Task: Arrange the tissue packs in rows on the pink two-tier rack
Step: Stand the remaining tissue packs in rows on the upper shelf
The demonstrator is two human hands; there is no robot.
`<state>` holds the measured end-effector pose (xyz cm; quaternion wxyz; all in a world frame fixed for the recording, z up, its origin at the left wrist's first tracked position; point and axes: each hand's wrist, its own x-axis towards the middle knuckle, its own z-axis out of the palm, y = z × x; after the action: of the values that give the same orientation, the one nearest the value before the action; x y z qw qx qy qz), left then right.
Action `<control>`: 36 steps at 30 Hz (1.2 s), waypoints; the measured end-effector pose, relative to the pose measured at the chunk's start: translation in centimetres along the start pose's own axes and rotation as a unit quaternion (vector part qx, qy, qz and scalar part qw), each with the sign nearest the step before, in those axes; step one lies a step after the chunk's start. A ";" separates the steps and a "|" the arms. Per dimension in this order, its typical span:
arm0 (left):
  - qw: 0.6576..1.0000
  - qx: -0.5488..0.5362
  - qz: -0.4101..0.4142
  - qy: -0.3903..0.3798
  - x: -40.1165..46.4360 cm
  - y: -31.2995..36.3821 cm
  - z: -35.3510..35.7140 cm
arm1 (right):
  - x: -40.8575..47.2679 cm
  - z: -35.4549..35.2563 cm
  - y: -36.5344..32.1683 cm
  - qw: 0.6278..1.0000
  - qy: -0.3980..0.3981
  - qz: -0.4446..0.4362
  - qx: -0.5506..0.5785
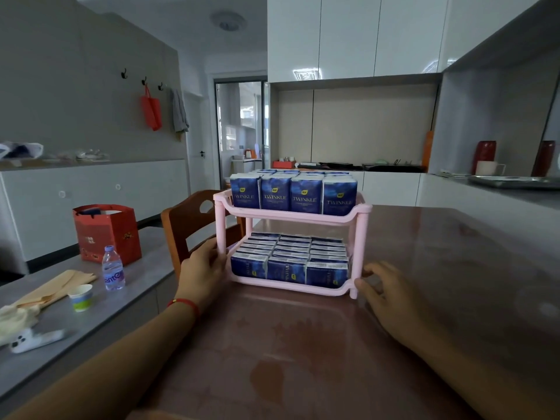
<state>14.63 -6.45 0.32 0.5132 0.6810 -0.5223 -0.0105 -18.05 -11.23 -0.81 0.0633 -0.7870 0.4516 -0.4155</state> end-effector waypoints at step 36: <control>0.964 0.130 0.215 -0.089 7.0 9.7 -4.7 | -1.8 -0.8 -0.6 0.999 0.017 0.012 -0.034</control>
<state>13.58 -7.53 13.10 0.3615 0.6100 -0.6969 0.1073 -18.64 -9.25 -1.08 0.0340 -0.7762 0.4753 -0.4128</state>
